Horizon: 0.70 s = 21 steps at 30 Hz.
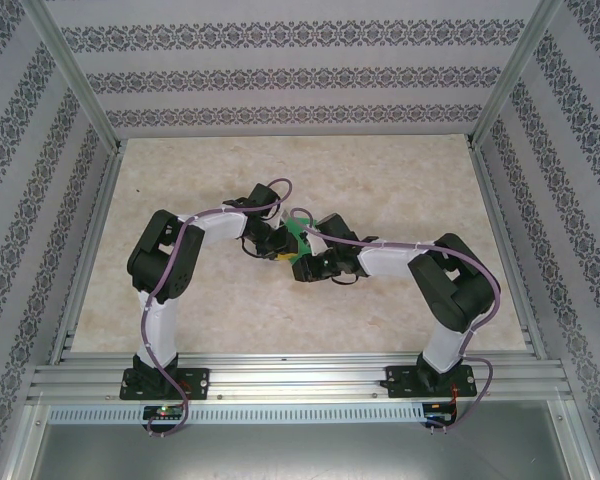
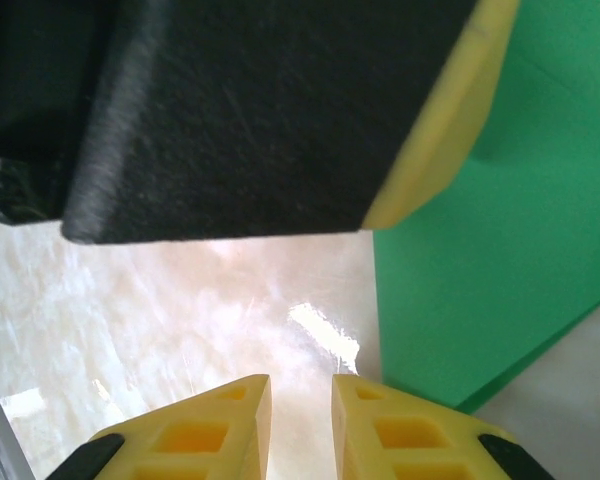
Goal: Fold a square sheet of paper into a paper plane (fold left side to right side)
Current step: Third fold the triangle at the center of the table.
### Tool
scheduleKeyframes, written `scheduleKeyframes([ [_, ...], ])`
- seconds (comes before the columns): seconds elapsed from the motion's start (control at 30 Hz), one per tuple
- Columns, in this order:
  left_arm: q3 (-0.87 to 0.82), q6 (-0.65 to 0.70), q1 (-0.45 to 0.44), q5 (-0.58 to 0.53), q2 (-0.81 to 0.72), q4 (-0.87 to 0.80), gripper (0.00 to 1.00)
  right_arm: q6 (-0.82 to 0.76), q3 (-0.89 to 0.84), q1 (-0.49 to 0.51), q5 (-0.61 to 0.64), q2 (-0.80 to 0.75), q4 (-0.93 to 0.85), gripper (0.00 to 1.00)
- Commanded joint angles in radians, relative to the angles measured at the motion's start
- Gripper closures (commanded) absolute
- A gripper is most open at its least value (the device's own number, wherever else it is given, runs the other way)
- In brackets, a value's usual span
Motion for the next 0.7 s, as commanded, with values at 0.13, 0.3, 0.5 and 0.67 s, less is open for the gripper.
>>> scheduleKeyframes([
  [0.13, -0.028, -0.001, -0.004, -0.068, 0.058, 0.006, 0.74, -0.026, 0.025, -0.001, 0.03, 0.029, -0.025, 0.77],
  [0.3, -0.028, 0.001, -0.004, -0.068, 0.057, 0.005, 0.74, -0.03, 0.031, 0.0, 0.029, 0.045, -0.039, 0.77],
  [0.5, -0.026, 0.001, -0.005, -0.07, 0.055, 0.003, 0.74, -0.037, 0.04, -0.001, 0.042, 0.055, -0.07, 0.79],
  [0.67, -0.011, 0.008, -0.004, -0.076, 0.054, -0.009, 0.74, -0.06, 0.038, -0.001, 0.058, 0.062, -0.131, 0.81],
])
